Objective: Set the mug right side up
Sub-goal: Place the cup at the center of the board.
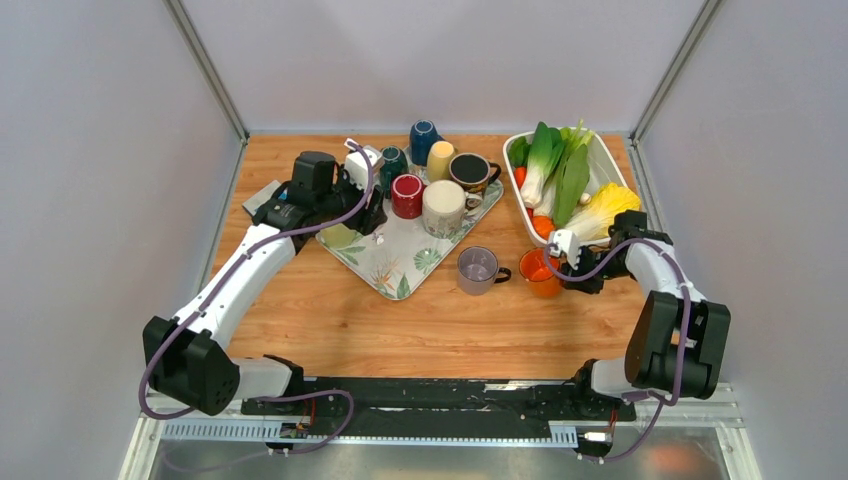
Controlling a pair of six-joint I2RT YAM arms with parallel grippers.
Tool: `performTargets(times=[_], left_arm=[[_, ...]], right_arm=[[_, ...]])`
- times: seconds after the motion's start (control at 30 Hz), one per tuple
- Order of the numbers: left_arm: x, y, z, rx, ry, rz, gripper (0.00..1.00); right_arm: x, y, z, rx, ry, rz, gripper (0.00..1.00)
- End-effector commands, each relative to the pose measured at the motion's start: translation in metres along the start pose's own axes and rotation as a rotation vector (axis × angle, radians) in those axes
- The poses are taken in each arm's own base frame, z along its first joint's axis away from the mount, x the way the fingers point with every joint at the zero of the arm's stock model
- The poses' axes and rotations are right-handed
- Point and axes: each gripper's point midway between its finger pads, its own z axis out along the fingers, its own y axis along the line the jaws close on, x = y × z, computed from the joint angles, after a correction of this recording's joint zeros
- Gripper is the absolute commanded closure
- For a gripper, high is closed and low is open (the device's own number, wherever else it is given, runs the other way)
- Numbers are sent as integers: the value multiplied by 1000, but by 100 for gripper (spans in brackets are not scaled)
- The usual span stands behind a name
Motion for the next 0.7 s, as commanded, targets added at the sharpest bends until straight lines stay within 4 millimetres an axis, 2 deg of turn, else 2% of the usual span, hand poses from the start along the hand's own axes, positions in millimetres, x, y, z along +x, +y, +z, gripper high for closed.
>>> performTargets(times=[0.0, 0.33, 0.67], left_arm=[[-22, -1, -14, -3, -67, 51, 34], [-19, -3, -14, 5, -70, 53, 34], [-20, -1, -12, 0, -62, 60, 34]], right_arm=[[-9, -16, 0, 42, -48, -77, 100], [2, -6, 20, -17, -55, 23, 98], [17, 7, 34, -49, -24, -23, 95]])
